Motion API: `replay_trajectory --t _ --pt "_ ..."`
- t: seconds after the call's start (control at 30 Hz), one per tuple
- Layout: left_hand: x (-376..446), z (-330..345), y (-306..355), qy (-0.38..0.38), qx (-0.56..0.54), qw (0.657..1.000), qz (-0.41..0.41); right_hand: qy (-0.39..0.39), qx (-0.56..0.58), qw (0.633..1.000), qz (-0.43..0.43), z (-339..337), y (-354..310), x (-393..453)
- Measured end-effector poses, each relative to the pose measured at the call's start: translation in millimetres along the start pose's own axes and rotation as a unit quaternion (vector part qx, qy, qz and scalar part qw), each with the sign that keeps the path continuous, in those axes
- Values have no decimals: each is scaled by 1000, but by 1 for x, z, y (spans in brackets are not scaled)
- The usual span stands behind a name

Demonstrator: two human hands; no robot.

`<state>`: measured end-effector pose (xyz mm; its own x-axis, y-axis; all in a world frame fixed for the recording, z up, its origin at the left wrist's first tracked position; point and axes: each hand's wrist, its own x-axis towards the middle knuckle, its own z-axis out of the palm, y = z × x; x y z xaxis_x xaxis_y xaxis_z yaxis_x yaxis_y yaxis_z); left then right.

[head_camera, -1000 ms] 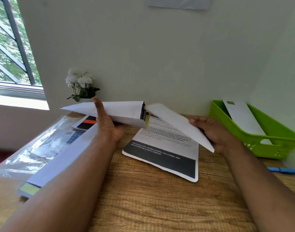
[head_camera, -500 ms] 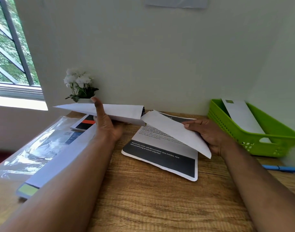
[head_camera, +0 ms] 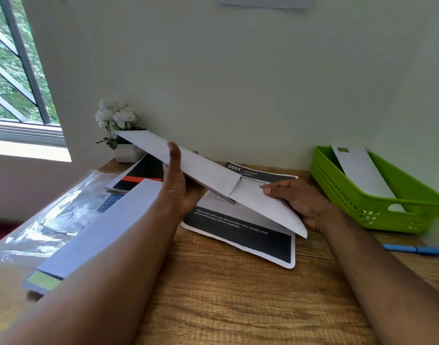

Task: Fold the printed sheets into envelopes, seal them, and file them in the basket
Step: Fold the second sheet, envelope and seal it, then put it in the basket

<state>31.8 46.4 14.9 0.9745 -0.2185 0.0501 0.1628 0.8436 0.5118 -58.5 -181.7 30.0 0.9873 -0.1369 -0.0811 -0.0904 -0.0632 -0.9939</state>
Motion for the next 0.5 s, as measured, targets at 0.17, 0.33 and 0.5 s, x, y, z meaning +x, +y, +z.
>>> replay_trajectory --t 0.17,0.33,0.5 --pt "-8 14 -17 -16 37 999 -15 45 62 995 -63 33 3 4" --pt "2 6 -6 11 -10 1000 -13 -79 113 988 -65 7 -9 -1" --pt "2 2 0 -1 -38 999 -29 -220 111 966 -72 -16 0 2"
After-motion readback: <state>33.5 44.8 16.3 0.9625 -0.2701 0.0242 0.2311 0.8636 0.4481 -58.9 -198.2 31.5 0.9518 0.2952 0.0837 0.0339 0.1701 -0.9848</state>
